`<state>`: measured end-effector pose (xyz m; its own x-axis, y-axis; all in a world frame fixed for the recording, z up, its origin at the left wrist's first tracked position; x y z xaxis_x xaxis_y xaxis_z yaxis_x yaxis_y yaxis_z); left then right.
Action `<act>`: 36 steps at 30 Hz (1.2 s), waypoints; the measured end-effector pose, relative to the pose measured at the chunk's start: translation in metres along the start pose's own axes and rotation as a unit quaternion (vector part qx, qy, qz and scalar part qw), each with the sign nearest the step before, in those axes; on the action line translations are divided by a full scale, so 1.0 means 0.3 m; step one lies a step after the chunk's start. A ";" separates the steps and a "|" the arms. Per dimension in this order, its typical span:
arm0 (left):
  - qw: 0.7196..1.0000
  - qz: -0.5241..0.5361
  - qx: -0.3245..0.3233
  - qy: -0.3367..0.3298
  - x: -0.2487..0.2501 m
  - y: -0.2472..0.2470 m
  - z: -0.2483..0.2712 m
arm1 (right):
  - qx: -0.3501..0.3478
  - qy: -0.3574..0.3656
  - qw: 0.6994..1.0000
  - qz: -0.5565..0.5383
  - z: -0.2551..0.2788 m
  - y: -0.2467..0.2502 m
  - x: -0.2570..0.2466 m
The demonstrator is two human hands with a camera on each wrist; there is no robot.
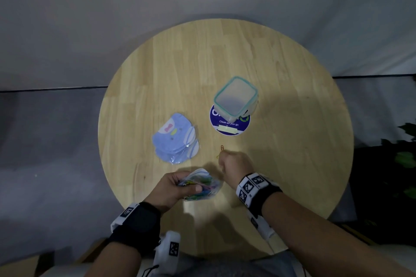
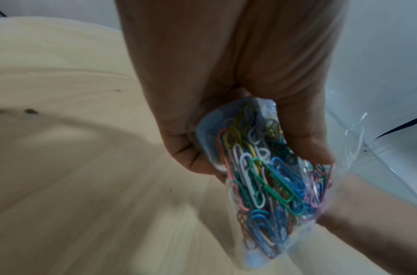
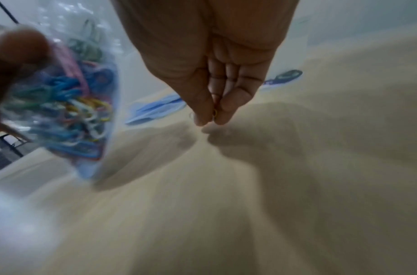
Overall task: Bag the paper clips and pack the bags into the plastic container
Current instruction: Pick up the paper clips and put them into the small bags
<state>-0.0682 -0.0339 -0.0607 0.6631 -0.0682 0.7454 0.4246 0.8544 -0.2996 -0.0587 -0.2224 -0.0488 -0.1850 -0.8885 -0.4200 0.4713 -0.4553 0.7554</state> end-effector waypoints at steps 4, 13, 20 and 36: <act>1.000 -0.006 0.003 0.001 -0.001 0.008 -0.002 | -0.045 0.060 0.995 0.060 -0.111 0.046 0.027; 1.000 0.002 0.012 -0.002 0.004 0.011 -0.003 | -0.082 0.131 0.968 0.200 -0.195 0.057 0.035; 1.000 -0.005 0.016 0.008 0.006 0.017 -0.013 | -0.076 0.116 0.973 0.184 -0.206 0.046 0.042; 0.999 -0.025 0.022 0.022 0.039 -0.011 -0.031 | -0.055 0.104 0.970 0.214 -0.167 0.041 0.005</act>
<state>-0.0561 -0.0423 -0.0565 0.6692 -0.1332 0.7310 0.4306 0.8713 -0.2355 -0.0099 -0.2264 -0.0652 0.2211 -0.9582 -0.1816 0.5580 -0.0284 0.8294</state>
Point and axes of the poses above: each hand's wrist, its own z-axis away from the middle knuckle, its own y-axis out of the back of the hand, x = y × z, the point moved 3 cm from there along -z, towards the middle knuckle, and after that the axes turned 2 degrees about y, right-handed, at the moved point
